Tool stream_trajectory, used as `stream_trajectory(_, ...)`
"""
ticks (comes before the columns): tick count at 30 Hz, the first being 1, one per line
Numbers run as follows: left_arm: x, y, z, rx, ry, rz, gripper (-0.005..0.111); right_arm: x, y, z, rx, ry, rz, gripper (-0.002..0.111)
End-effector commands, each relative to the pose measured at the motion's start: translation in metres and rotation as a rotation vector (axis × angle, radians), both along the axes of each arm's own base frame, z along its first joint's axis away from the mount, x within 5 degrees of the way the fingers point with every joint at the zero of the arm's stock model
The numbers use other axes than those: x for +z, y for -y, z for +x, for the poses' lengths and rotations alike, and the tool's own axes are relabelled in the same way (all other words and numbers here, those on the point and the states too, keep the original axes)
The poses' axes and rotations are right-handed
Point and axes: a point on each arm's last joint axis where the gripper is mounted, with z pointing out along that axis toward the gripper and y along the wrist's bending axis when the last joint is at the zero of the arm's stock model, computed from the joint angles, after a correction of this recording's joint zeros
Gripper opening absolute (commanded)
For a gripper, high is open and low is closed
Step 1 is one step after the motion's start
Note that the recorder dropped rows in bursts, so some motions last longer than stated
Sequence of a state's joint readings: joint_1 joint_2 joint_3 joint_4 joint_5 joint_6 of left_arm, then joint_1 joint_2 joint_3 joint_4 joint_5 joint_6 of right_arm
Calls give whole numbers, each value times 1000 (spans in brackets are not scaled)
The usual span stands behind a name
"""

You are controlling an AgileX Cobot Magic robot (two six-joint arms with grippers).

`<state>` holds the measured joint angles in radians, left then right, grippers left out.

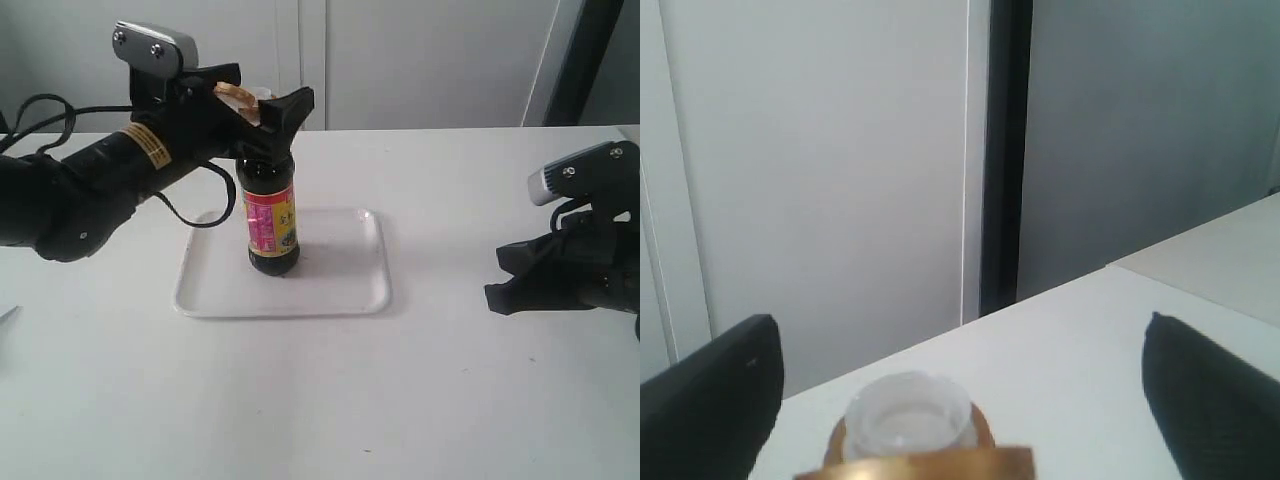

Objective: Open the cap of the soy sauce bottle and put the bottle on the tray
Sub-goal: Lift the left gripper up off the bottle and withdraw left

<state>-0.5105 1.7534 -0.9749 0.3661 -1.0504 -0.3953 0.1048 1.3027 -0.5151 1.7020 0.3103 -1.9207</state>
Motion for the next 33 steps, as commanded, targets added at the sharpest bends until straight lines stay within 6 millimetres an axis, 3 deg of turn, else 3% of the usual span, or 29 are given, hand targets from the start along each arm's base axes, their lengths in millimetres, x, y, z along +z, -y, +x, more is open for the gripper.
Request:
stream_trajectory(1,17,-5,-8,2,12,5,97,0,-1,0,13,4,0,0)
stream_trajectory(10,46,-12,-19,6,51,-34,97,0,-1,0,13,4,0,0)
stream_trajectory(19,56,-19,-26,40,-17,-14,92,2,-3,0,29,11,14,0)
stream_trajectory(23,62,-25,-31,68,-55,32,72,5,-3,3,26,22,13,0)
stream_trajectory(33,65,-37,-41,138,-138,195,0,23,0,16,-25,76,2,0)
